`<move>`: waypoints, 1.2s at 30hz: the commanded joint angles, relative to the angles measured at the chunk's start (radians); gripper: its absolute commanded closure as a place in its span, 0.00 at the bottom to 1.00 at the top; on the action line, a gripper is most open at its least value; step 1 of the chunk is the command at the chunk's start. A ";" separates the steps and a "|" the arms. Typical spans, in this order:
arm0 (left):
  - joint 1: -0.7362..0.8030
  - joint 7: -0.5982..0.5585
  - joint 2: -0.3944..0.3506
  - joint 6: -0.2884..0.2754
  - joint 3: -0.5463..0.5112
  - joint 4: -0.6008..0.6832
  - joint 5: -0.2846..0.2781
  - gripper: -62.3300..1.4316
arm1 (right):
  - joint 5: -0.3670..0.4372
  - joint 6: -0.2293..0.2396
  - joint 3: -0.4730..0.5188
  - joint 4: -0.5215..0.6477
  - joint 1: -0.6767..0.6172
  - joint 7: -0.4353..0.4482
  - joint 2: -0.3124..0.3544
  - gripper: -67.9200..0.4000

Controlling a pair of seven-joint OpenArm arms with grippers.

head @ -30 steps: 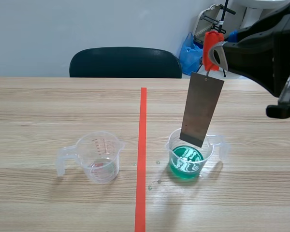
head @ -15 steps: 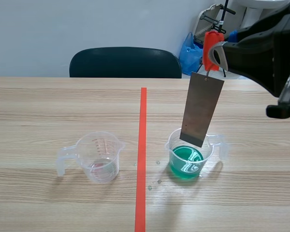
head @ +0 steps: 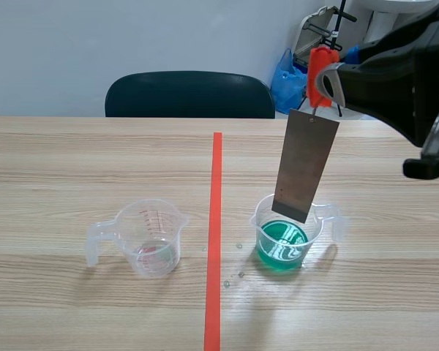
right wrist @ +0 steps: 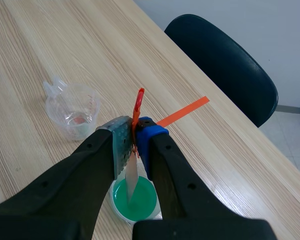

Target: Do the redox reaction experiment

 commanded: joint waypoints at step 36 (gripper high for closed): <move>-0.680 0.349 -0.366 -0.456 0.237 0.054 0.016 0.94 | 0.008 -0.003 0.012 0.005 0.010 0.017 0.013 0.98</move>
